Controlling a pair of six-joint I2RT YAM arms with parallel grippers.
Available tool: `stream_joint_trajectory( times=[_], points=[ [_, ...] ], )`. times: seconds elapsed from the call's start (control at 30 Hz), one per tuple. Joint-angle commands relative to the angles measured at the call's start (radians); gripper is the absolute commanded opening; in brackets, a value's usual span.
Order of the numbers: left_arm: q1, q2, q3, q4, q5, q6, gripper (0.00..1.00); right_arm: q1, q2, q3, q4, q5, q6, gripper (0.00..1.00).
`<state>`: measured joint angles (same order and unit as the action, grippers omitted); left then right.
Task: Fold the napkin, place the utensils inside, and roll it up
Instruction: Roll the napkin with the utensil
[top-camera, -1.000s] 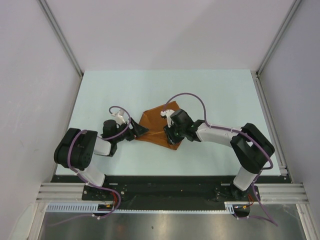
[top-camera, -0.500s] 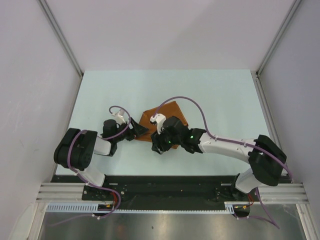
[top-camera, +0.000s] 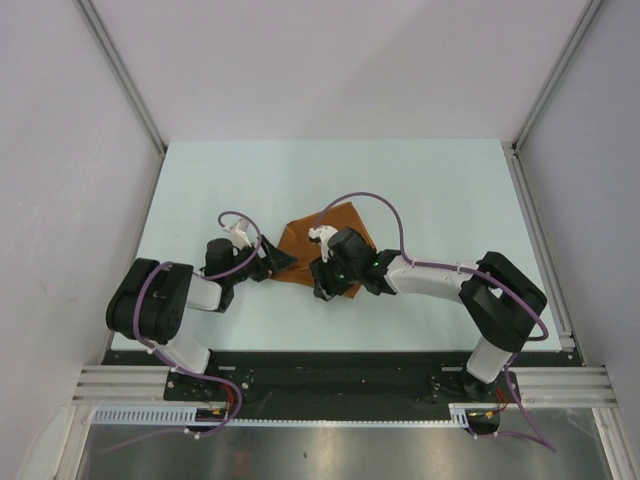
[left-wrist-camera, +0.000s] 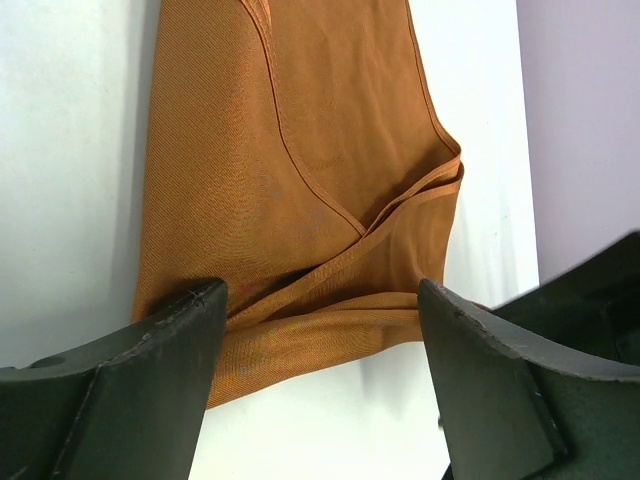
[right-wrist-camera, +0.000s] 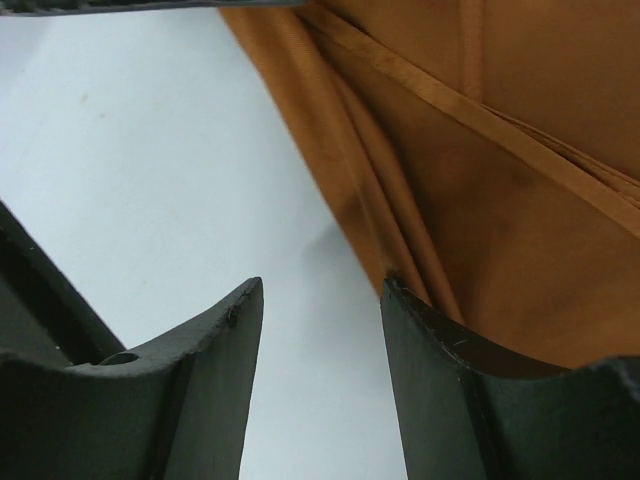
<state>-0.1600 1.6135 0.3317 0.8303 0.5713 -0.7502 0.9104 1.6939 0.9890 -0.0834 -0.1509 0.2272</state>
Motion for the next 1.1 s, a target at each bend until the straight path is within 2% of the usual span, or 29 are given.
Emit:
stream_joint_trajectory(
  times=[0.0, 0.5, 0.73, 1.07],
  points=[
    [0.016, -0.009, 0.004, -0.088, -0.067, 0.057, 0.84, -0.028, -0.031, -0.03, 0.022, 0.004, -0.008, 0.56],
    [-0.003, -0.009, 0.03, -0.105, -0.068, 0.061, 0.84, -0.062, -0.034, -0.087, -0.004, -0.022, 0.029, 0.56],
    [-0.009, -0.006, 0.033, -0.109, -0.071, 0.063, 0.84, -0.051, -0.109, -0.027, -0.013, -0.067, 0.066, 0.56],
    [-0.019, -0.017, 0.04, -0.119, -0.077, 0.064, 0.84, -0.084, -0.066, -0.009, -0.009, -0.065, 0.046, 0.56]
  ],
)
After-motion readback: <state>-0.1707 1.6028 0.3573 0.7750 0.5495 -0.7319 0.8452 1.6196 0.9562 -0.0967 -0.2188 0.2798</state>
